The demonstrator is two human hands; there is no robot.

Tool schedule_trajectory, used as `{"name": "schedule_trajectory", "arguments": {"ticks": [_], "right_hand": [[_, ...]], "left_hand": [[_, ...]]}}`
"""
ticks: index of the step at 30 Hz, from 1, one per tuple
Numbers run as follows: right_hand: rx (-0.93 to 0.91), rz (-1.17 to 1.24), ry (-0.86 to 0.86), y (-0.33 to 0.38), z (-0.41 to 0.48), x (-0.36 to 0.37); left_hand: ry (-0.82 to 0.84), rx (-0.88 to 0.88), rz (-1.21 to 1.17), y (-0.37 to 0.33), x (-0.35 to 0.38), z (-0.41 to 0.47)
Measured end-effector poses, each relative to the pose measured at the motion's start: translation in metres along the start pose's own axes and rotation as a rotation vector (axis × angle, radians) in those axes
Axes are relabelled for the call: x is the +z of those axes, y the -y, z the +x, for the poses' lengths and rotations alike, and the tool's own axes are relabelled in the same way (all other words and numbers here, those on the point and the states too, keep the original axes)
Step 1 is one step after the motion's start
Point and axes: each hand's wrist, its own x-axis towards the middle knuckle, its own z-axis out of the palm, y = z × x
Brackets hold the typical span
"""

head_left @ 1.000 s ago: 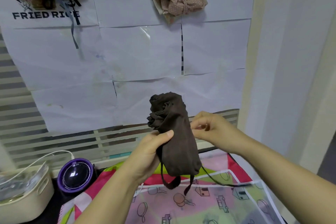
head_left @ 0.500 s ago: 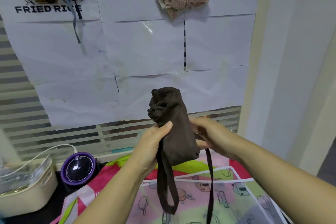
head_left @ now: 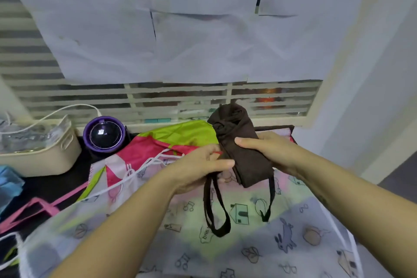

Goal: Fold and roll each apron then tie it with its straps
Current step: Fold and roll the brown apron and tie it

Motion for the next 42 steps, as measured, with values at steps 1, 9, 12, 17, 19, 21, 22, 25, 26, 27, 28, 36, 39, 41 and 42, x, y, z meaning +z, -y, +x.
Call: {"name": "schedule_trajectory", "arguments": {"ticks": [1,9,12,17,19,21,22,25,26,27,28,36,39,41,42], "right_hand": [[0.044,0.018,0.007,-0.003,0.002,0.001],[0.237,0.197,0.083,-0.007,0.014,0.006],[0.260,0.280,0.068,0.000,0.016,0.004],[0.265,0.430,0.092,0.011,0.017,-0.002],[0.274,0.447,0.113,0.013,0.019,-0.002],[0.269,0.461,0.115,0.015,0.020,-0.002],[0.259,0.474,0.112,0.015,0.021,-0.002],[0.223,0.495,0.097,0.017,0.025,-0.003],[0.212,0.493,0.096,0.017,0.025,-0.002],[0.206,0.498,0.091,0.018,0.025,0.000],[0.198,0.512,0.085,0.017,0.026,0.001],[0.255,0.557,0.044,-0.021,0.036,0.015],[0.337,0.501,0.072,-0.054,0.045,0.033],[0.400,0.433,0.080,-0.076,0.053,0.050],[0.429,0.411,0.088,-0.088,0.057,0.060]], "left_hand": [[0.030,-0.033,0.094,0.003,-0.006,-0.004],[0.092,-0.064,0.381,0.000,-0.047,0.000],[0.033,0.023,0.220,-0.001,-0.060,0.005],[0.001,0.082,0.214,-0.004,-0.067,0.013],[-0.096,0.138,0.526,-0.009,-0.061,0.017],[-0.145,0.203,0.682,-0.013,-0.053,0.021],[-0.151,0.222,0.756,-0.013,-0.049,0.024],[-0.155,0.236,0.907,-0.007,-0.038,0.031],[-0.130,0.229,0.851,-0.005,-0.032,0.033],[-0.108,0.216,0.708,-0.004,-0.027,0.032],[-0.103,0.162,0.501,-0.003,-0.023,0.030],[-0.141,-0.008,0.489,0.026,-0.053,-0.004],[-0.217,-0.080,0.663,0.034,-0.077,-0.019],[-0.286,-0.130,0.703,0.035,-0.089,-0.028],[-0.331,-0.146,0.694,0.038,-0.097,-0.031]]}}
